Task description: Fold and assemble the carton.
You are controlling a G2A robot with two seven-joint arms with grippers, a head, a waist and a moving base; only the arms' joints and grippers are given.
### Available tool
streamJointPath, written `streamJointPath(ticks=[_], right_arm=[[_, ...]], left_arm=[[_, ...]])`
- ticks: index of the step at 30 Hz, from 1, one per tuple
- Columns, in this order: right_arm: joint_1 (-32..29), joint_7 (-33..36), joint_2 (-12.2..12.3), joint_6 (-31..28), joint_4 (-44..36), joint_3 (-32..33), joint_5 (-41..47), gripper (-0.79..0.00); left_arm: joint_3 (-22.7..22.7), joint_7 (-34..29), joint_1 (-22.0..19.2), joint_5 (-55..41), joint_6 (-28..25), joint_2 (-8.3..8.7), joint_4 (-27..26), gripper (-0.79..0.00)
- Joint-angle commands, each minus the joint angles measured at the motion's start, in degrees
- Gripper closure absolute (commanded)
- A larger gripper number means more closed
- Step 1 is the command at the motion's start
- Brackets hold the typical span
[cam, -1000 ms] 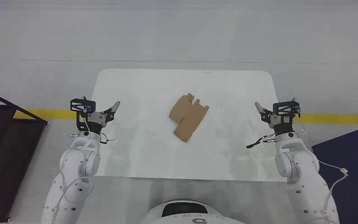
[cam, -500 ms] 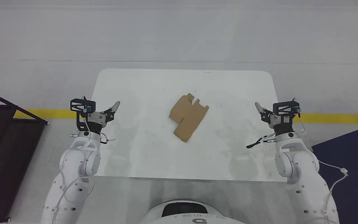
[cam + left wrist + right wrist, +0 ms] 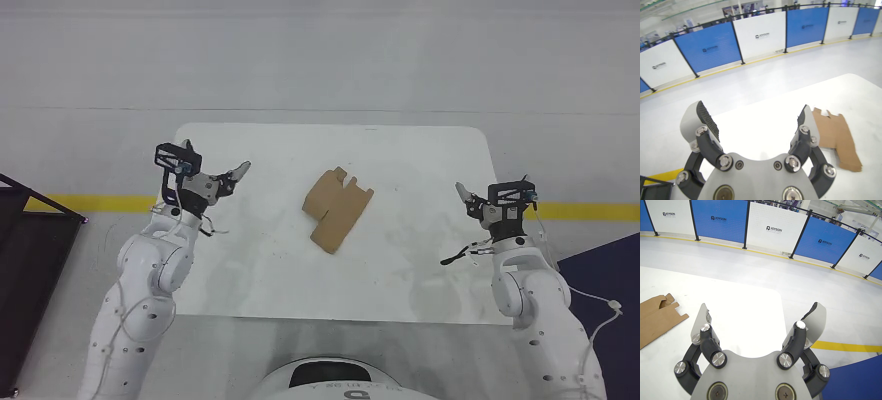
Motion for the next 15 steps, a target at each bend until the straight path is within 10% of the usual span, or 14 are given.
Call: streamJointPath(ticks=[1,7,15], right_arm=[[0.0,0.0,0.0,0.0,0.0,0.0,0.0,-0.785],[0.0,0.0,0.0,0.0,0.0,0.0,0.0,-0.785],[0.0,0.0,0.0,0.0,0.0,0.0,0.0,-0.785]], left_arm=[[2.5,-5.6,-3.0,-3.6,-5.4,-0.09,1.5,-0.785],[8.9,-16.8,-9.2,-16.5,-15.4,-0.55,5.7,-0.785],[11.8,-21.1,-12.5,-23.3,-15.3,-1.03,8.9,-0.785]])
